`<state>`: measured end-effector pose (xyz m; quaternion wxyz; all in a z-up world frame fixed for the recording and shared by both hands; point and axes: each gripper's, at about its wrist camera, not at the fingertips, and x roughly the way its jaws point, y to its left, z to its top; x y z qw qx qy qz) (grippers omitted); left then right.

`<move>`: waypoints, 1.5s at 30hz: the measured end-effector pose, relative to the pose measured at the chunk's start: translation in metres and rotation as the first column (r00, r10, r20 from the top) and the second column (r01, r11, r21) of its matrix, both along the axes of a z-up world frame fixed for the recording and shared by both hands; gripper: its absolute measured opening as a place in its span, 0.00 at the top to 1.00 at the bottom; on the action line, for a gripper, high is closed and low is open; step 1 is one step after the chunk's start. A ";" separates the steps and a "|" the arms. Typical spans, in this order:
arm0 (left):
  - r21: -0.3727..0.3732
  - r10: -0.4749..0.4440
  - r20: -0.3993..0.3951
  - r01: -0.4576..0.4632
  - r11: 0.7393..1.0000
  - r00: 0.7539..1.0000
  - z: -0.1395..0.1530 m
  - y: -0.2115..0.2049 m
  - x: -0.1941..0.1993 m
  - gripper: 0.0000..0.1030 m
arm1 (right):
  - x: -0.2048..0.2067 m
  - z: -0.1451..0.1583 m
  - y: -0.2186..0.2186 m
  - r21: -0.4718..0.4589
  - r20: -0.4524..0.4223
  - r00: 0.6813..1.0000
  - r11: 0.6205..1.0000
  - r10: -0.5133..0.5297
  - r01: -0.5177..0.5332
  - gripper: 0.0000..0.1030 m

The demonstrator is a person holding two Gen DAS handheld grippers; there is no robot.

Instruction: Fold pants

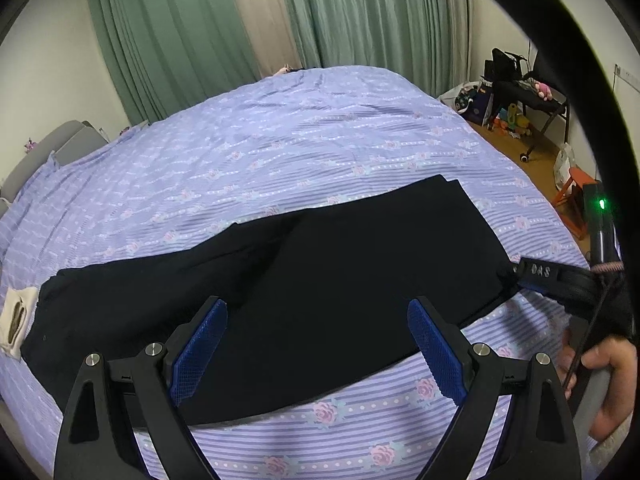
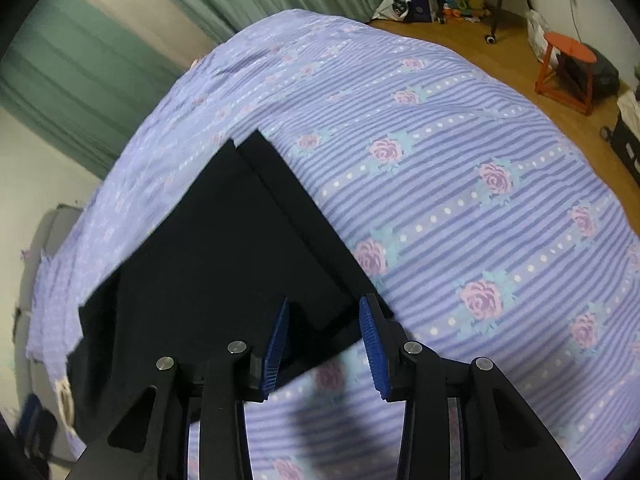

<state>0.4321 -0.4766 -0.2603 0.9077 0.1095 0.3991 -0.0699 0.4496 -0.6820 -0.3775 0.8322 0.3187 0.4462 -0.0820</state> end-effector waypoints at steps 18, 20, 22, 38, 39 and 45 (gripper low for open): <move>0.021 -0.031 -0.003 0.031 0.999 1.000 -0.003 0.022 0.016 0.10 | -0.009 0.023 0.010 -0.285 -0.055 0.998 0.959 -0.023 0.006 0.96; 0.026 -0.082 -0.012 0.082 0.996 0.997 -0.001 0.039 0.027 0.10 | -0.014 0.031 0.014 -0.309 -0.056 0.998 0.951 -0.040 0.021 0.78; 0.014 -0.123 -0.024 0.124 0.992 0.992 0.004 0.060 0.038 0.10 | -0.023 0.052 0.026 -0.367 -0.035 0.998 0.929 -0.054 0.037 0.51; -0.086 -0.558 -0.194 0.553 0.829 0.807 -0.012 0.158 0.164 0.18 | 0.038 0.090 0.226 -0.378 0.065 0.929 0.871 0.363 -0.314 0.44; -0.112 -0.576 -0.206 0.566 0.817 0.791 -0.016 0.158 0.169 0.19 | 0.042 0.085 0.233 -0.368 0.062 0.929 0.873 0.366 -0.319 0.44; -0.222 -0.679 -0.269 0.642 0.733 0.683 -0.048 0.144 0.196 0.37 | 0.050 0.058 0.238 -0.282 0.051 0.951 0.918 0.304 -0.278 0.44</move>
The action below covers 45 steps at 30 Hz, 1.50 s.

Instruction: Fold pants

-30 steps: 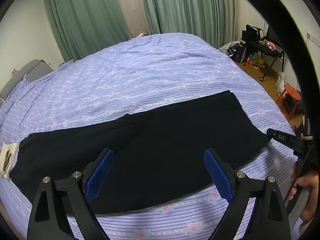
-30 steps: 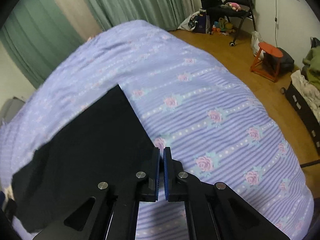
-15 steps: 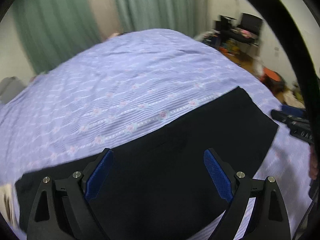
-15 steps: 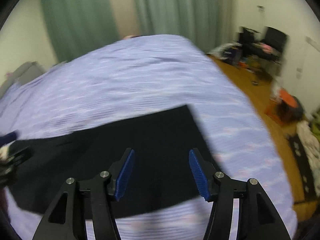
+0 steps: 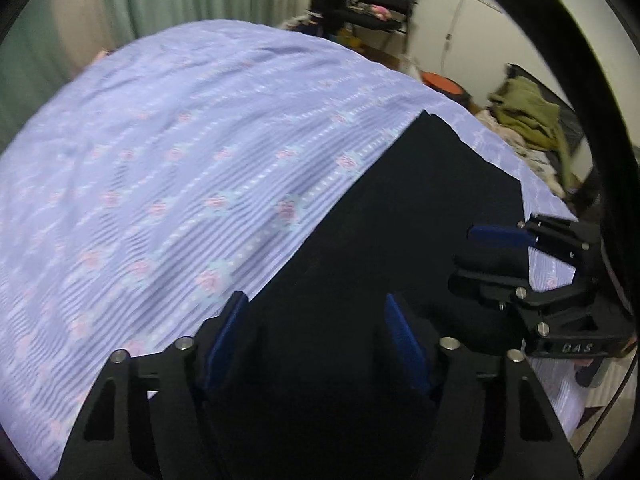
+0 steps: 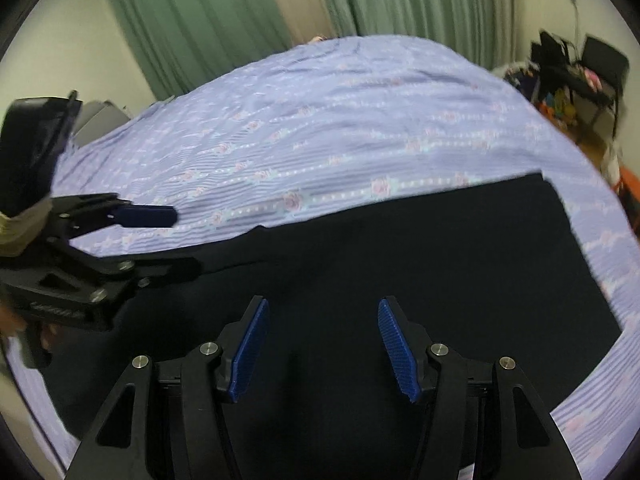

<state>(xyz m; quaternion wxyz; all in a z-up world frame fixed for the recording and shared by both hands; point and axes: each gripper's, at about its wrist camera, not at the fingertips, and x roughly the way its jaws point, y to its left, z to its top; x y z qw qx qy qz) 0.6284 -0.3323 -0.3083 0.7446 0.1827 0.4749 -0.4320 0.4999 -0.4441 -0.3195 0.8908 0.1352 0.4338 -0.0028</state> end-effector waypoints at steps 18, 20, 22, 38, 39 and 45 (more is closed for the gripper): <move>0.055 -0.082 -0.079 0.086 0.995 0.993 -0.025 -0.037 0.018 0.95 | 0.001 -0.011 -0.006 -0.013 0.007 0.999 0.999 -0.035 0.035 0.44; 0.065 -0.069 -0.027 0.071 0.995 0.997 -0.021 -0.041 0.018 0.96 | 0.002 -0.007 -0.010 -0.029 0.023 0.999 0.999 -0.038 0.039 0.45; 0.076 -0.034 -0.011 0.035 0.996 0.999 -0.024 -0.044 0.027 0.96 | 0.006 -0.005 -0.015 -0.050 0.032 0.998 0.998 -0.048 0.049 0.45; -0.068 -0.029 0.035 0.032 0.997 0.999 0.020 -0.070 0.028 0.56 | -0.018 0.010 -0.085 -0.076 0.097 0.975 0.975 -0.199 0.207 0.44; -0.050 -0.055 0.025 0.056 0.997 0.998 0.017 -0.077 0.026 0.56 | -0.022 0.011 -0.091 -0.075 0.098 0.971 0.971 -0.220 0.227 0.44; 0.053 -0.074 -0.067 0.078 0.996 0.995 -0.021 -0.093 0.030 0.61 | -0.033 0.004 -0.117 -0.019 0.060 0.958 0.960 -0.279 0.281 0.44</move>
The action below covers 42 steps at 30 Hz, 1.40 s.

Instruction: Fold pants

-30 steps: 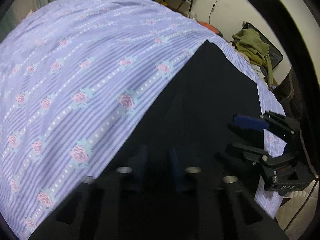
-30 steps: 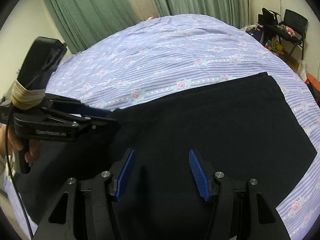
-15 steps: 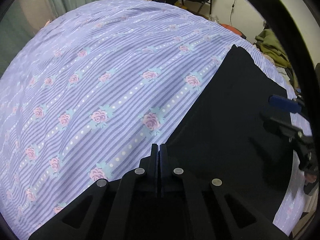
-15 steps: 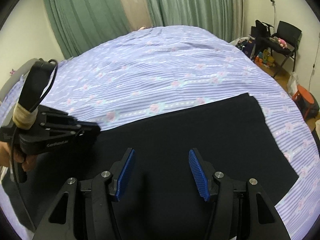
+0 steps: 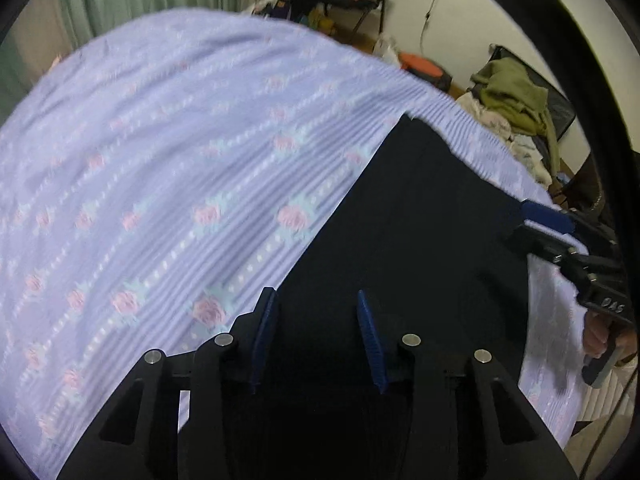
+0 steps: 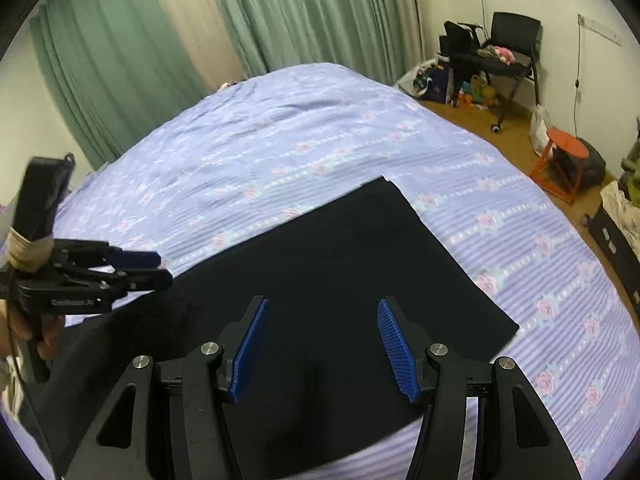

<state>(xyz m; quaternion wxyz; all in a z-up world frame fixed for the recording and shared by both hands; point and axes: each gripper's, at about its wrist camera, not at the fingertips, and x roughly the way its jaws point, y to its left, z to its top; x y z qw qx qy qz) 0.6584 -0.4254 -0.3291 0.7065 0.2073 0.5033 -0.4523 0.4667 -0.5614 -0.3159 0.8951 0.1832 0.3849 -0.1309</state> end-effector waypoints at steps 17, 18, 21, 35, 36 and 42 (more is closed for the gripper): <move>0.022 0.050 0.090 -0.052 0.998 0.995 -0.008 0.010 -0.007 0.97 | 0.001 -0.008 0.003 -0.047 0.000 0.999 0.998 0.038 -0.038 0.44; 0.010 0.077 0.095 -0.078 0.997 0.992 -0.008 0.011 -0.004 0.97 | 0.001 -0.008 0.000 -0.050 0.001 1.000 0.998 0.031 -0.031 0.44; -0.006 0.144 0.087 -0.144 0.990 0.986 -0.009 0.017 0.008 0.97 | 0.002 -0.006 -0.008 -0.061 0.009 1.000 0.998 0.008 -0.007 0.44; -0.178 0.112 0.196 -0.077 0.981 0.974 0.044 0.013 -0.107 0.40 | -0.073 -0.005 -0.064 0.014 0.043 0.985 0.985 -0.170 0.169 0.41; -0.186 0.119 0.194 -0.082 0.979 0.974 0.043 0.016 -0.121 0.40 | -0.074 -0.009 -0.070 0.036 0.038 0.984 0.984 -0.174 0.173 0.41; -0.159 0.258 0.145 -0.234 0.959 0.955 0.014 0.034 -0.176 0.40 | -0.065 -0.041 -0.093 0.189 0.013 0.982 0.965 -0.187 0.182 0.41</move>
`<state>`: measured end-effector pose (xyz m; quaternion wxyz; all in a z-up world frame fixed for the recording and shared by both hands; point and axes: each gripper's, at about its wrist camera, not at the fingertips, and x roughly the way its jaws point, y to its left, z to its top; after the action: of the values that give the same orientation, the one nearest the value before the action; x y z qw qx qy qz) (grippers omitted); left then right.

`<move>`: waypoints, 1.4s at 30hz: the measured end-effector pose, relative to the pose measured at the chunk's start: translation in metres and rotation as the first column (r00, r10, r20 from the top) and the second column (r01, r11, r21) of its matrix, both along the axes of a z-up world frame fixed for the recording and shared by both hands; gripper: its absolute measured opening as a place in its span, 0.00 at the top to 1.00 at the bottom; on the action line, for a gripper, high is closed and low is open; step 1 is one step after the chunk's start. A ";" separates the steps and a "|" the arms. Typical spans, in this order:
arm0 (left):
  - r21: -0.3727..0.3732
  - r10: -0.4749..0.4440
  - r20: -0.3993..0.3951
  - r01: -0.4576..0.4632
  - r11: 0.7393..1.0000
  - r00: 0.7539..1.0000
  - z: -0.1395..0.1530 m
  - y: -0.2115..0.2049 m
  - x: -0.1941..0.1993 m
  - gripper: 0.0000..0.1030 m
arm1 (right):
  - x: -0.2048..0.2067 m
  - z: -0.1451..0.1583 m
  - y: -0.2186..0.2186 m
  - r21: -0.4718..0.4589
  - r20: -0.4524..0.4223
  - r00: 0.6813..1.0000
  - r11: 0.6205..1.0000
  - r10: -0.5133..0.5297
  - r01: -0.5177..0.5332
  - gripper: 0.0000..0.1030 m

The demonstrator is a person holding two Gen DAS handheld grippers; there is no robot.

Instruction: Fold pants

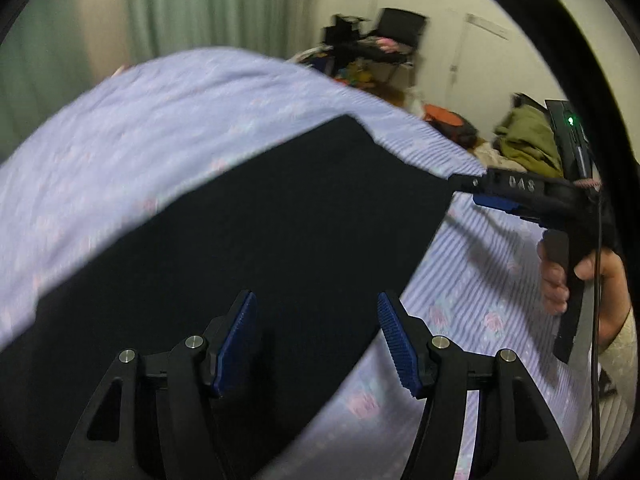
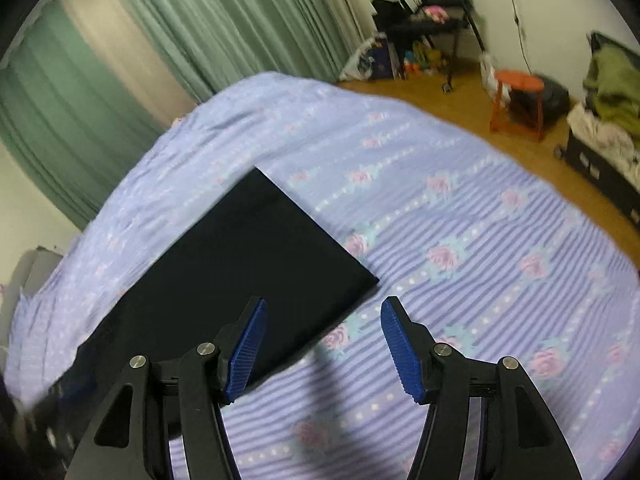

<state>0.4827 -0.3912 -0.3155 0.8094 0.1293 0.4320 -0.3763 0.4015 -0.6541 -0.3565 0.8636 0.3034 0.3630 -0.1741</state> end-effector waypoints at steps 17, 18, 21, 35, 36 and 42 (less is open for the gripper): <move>0.040 0.210 -0.128 -0.206 0.978 0.969 -0.030 -0.003 -0.016 0.38 | 0.040 -0.035 -0.031 0.285 0.073 0.997 0.958 -0.013 -0.009 0.94; 0.028 0.204 -0.143 -0.202 0.979 0.968 -0.031 -0.010 -0.013 0.38 | 0.031 -0.021 -0.030 0.270 0.104 0.994 0.963 -0.013 -0.016 0.95; -0.006 0.179 -0.163 -0.183 0.983 0.970 -0.026 -0.017 -0.021 0.35 | 0.007 0.019 -0.016 0.112 0.138 0.990 0.994 0.003 -0.019 0.96; -0.027 0.192 -0.274 -0.207 0.978 0.942 -0.008 -0.018 -0.018 0.25 | 0.008 0.014 -0.012 -0.021 -0.037 0.998 0.999 0.049 -0.050 0.96; -0.052 0.211 -0.275 -0.234 0.971 0.938 0.003 -0.011 -0.019 0.25 | 0.009 0.026 -0.007 -0.057 -0.033 0.998 0.996 0.062 -0.064 0.96; -0.104 0.299 -0.259 -0.334 0.937 0.919 0.061 0.058 -0.035 0.24 | 0.024 0.089 0.018 -0.223 -0.014 0.993 0.968 0.118 -0.118 0.96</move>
<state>0.4477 -0.3335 -0.2545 0.8090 -0.0483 0.5125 -0.2836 0.4255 -0.6360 -0.2676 0.9011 0.1820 0.3586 -0.1621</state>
